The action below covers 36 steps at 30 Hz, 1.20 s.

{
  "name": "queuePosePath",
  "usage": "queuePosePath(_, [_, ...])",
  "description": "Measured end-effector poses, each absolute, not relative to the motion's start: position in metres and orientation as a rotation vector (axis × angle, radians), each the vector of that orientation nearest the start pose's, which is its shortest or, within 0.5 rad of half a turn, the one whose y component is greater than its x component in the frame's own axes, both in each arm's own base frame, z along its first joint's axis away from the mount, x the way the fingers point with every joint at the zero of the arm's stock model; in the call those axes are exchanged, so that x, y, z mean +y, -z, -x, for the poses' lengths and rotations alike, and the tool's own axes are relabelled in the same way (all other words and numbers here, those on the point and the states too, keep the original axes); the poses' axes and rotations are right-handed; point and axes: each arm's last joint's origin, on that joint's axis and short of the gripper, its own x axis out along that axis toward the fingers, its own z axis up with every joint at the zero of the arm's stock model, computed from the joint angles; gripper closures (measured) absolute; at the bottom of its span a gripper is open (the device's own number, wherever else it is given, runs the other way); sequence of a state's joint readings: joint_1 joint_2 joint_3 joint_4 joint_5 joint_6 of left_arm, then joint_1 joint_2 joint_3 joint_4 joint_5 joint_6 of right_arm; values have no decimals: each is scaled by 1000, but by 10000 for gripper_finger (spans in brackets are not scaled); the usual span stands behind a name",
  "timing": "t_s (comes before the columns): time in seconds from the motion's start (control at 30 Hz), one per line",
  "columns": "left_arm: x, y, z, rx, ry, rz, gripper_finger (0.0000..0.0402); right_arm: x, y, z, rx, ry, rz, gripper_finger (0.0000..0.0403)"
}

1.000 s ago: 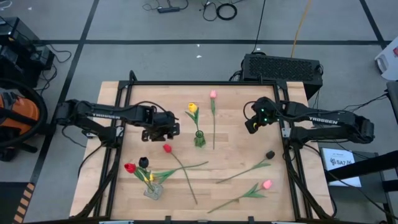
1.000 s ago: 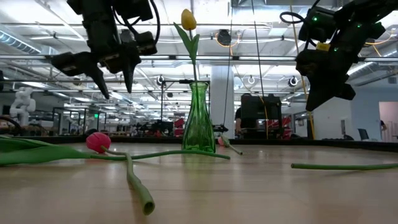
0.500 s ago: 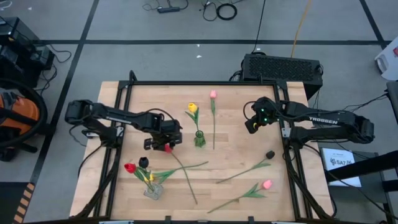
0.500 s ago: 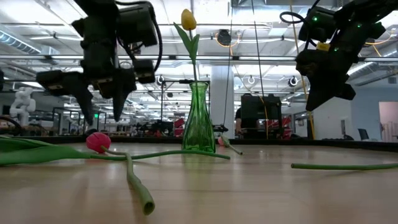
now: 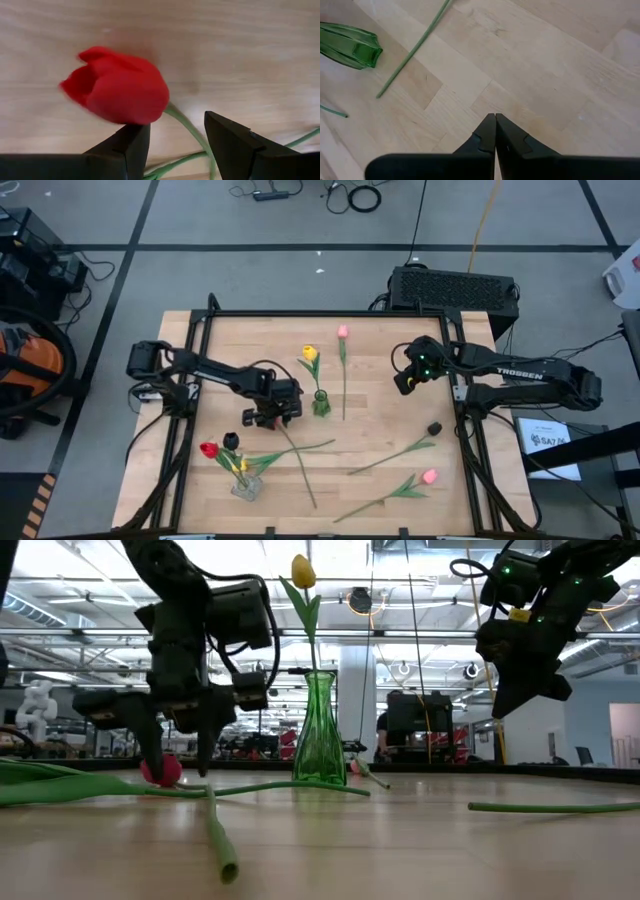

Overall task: Sort flowers into vase by color
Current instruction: Put the red tulip into the transparent vase

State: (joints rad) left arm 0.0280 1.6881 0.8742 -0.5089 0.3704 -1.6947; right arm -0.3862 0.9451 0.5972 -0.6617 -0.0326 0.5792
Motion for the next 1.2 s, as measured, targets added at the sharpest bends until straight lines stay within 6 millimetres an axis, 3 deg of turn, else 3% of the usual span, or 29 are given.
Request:
queuePosePath(0.27, [0, -130, -284, 1275, -982, 1627, 206, -62, -209, -156, 879, 608, -738, 403])
queuePosePath(0.57, [20, -129, -278, 1259, -1028, 1589, 206, -62, -209, -156, 883, 588, -750, 403])
queuePosePath(0.87, [38, -136, -267, 1237, -1128, 1490, 206, -58, -208, -157, 891, 566, -742, 403])
queuePosePath(1.03, [54, -144, -257, 1111, -1270, 1419, 206, -55, -208, -157, 906, 555, -736, 403])
queuePosePath(1.2, [60, -156, -254, 1055, -1255, 1483, 206, -53, -207, -157, 927, 548, -733, 403])
